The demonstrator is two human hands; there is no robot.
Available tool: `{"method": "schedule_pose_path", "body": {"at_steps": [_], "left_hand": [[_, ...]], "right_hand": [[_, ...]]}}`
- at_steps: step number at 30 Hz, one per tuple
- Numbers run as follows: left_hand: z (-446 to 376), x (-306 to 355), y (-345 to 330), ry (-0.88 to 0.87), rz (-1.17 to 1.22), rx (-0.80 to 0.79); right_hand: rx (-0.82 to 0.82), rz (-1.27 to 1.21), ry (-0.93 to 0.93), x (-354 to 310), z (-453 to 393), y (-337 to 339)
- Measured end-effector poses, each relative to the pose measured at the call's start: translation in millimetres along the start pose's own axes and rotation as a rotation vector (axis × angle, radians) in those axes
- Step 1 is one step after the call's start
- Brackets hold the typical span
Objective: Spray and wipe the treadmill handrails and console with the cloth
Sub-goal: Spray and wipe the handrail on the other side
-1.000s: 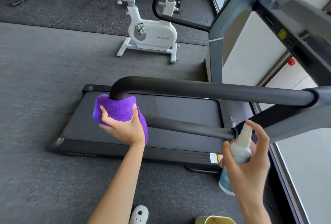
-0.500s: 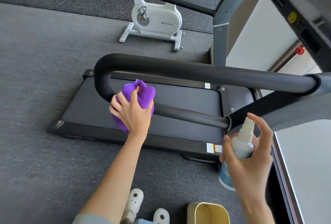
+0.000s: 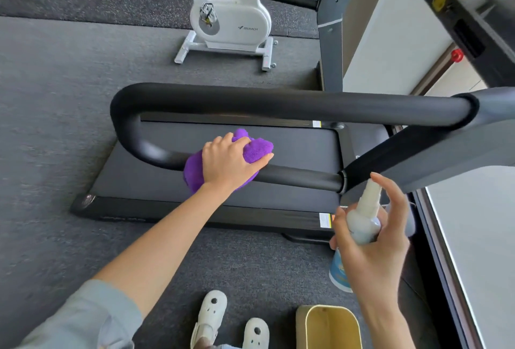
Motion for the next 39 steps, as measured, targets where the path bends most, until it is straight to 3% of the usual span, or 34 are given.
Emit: {"method": "schedule_pose_path", "body": {"at_steps": [10, 13, 19, 24, 29, 34, 39], "left_hand": [[15.0, 139.8, -46.1, -0.144, 0.141, -0.098], [16.0, 154.0, -53.8, -0.175, 0.142, -0.109], [15.5, 129.8, -41.2, -0.29, 0.223, -0.126], [22.7, 34.9, -18.4, -0.44, 0.194, 0.118], [18.7, -36.9, 3.9, -0.48, 0.141, 0.181], [8.2, -87.9, 29.3, -0.269, 0.084, 0.105], [7.3, -59.9, 49.7, -0.201, 0.227, 0.013]], "right_hand": [[0.132, 0.056, -0.033, 7.1, -2.7, 36.0], [0.172, 0.077, -0.021, 9.1, -2.3, 52.8], [0.178, 0.085, -0.029, 8.1, 1.9, 58.3], [0.152, 0.078, 0.005, -3.1, 3.8, 45.6], [0.155, 0.053, 0.047, -15.3, 14.5, 34.0], [0.192, 0.08, 0.046, -27.4, 34.1, 28.5], [0.265, 0.137, 0.033, -43.3, 55.0, 15.9]]}}
Point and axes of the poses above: each hand's wrist, its own z-axis away from the middle knuckle, its own y-axis out of the back of the hand, x = y × z, the point moved 2 cm from there along -z, towards the middle knuckle, and after that the axes turned 12 degrees about x, right-handed, at the moved point
